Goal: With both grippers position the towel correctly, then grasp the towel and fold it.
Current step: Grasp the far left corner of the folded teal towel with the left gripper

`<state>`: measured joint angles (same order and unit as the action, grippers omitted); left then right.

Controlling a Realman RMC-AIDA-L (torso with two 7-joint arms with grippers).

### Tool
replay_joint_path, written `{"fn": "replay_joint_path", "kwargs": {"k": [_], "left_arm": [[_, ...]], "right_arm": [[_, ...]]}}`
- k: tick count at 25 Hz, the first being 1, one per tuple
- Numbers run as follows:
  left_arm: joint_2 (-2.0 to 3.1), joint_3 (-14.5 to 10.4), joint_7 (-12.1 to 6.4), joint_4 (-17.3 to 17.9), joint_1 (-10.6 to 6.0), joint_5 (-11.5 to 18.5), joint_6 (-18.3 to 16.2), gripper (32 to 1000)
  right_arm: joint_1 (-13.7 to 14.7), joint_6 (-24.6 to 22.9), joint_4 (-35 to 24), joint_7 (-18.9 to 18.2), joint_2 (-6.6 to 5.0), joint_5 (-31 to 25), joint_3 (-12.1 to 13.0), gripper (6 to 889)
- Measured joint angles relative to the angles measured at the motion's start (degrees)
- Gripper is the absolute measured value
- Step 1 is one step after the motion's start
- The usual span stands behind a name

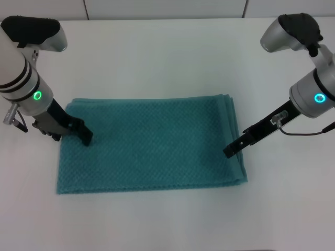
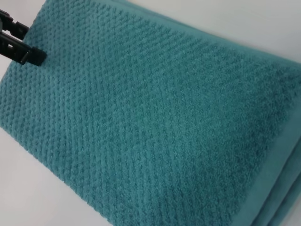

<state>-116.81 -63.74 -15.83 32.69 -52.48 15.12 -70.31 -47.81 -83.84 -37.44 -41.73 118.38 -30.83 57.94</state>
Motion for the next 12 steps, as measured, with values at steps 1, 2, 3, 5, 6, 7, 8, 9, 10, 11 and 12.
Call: {"fn": "replay_joint_path", "kwargs": {"k": [1,2,3,5,6,7,8,9,10,11,12], "left_arm": [[0.0,-0.1,0.0,0.0,0.0,0.0,0.0,770],[0.0,-0.1,0.0,0.0,0.0,0.0,0.0,770],[0.0,-0.1,0.0,0.0,0.0,0.0,0.0,770],[0.0,-0.1,0.01,0.0,0.0,0.0,0.0,770],[0.0,-0.1,-0.02,0.0,0.0,0.0,0.0,750],[0.01,0.0,-0.15,0.0,0.01,0.0,0.0,730],[0.02,0.0,-0.3,0.0,0.02,0.0,0.0,710],[0.03,0.0,-0.54,0.0,0.04,0.0,0.0,690],[0.03,0.0,-0.76,0.0,0.06,0.0,0.0,670],[0.03,0.0,-0.93,0.0,0.06,0.0,0.0,650],[0.03,0.0,-1.12,0.0,0.07,0.0,0.0,630]], "right_arm": [[0.0,0.0,0.0,0.0,0.0,0.0,0.0,881],[0.0,0.0,0.0,0.0,0.0,0.0,0.0,881],[0.0,0.0,0.0,0.0,0.0,0.0,0.0,881],[0.0,0.0,0.0,0.0,0.0,0.0,-0.1,881],[0.0,0.0,0.0,0.0,0.0,0.0,-0.1,881],[0.0,0.0,0.0,0.0,0.0,0.0,-0.1,881],[0.0,0.0,0.0,0.0,0.0,0.0,-0.1,881],[0.0,0.0,0.0,0.0,0.0,0.0,-0.1,882],[0.0,0.0,0.0,0.0,0.0,0.0,-0.1,882],[0.0,0.0,0.0,0.0,0.0,-0.1,-0.2,882],[0.0,0.0,0.0,0.0,0.0,-0.1,-0.2,882]]}}
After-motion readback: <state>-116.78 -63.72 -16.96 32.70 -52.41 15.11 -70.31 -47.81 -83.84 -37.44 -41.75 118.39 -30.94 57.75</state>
